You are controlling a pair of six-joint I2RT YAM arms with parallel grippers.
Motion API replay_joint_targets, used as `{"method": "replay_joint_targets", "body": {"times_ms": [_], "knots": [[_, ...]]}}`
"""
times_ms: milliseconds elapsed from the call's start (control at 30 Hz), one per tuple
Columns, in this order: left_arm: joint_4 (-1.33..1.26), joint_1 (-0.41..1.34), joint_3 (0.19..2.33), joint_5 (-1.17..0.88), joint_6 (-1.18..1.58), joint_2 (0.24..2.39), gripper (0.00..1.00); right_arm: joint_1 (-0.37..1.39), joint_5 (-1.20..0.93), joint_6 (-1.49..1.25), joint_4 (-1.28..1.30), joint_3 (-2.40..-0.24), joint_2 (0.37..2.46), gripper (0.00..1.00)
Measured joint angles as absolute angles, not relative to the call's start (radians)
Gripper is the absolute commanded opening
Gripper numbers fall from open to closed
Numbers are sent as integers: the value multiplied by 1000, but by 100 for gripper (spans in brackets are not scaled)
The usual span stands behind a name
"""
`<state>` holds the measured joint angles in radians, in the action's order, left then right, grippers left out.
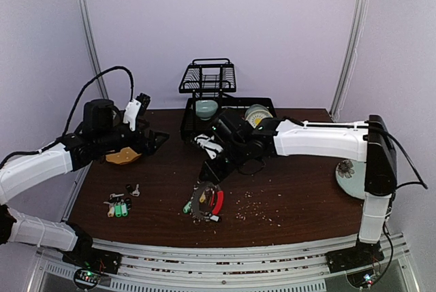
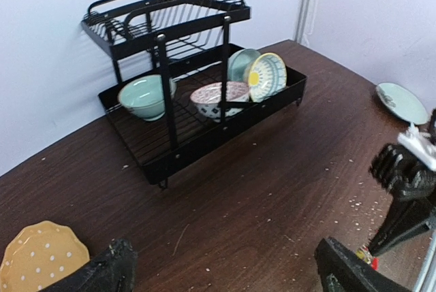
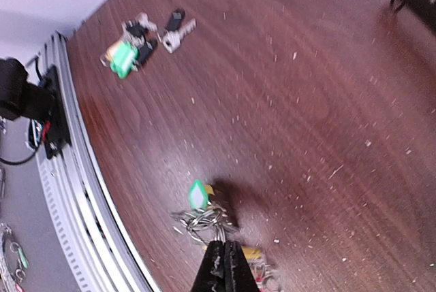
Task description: Put the keys on the keyring
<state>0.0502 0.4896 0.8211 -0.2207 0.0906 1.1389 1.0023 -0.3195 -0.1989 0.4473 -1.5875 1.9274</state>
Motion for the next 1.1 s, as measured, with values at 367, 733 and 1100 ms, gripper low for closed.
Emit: {"method": "replay_joint_targets", "body": {"times_ms": [367,733,1100], "knots": [[-194,547,660,-623,30,882,59,1008,-401,-288,-96,-1295,1642,0],[-207,668,670,-697,-23,859,45,1046,-472,-291,-585,-1131,1546,0],[-228,744,701,-684,-17,920,23,1068,-458,-241,-603,-1149,1563,0]]}}
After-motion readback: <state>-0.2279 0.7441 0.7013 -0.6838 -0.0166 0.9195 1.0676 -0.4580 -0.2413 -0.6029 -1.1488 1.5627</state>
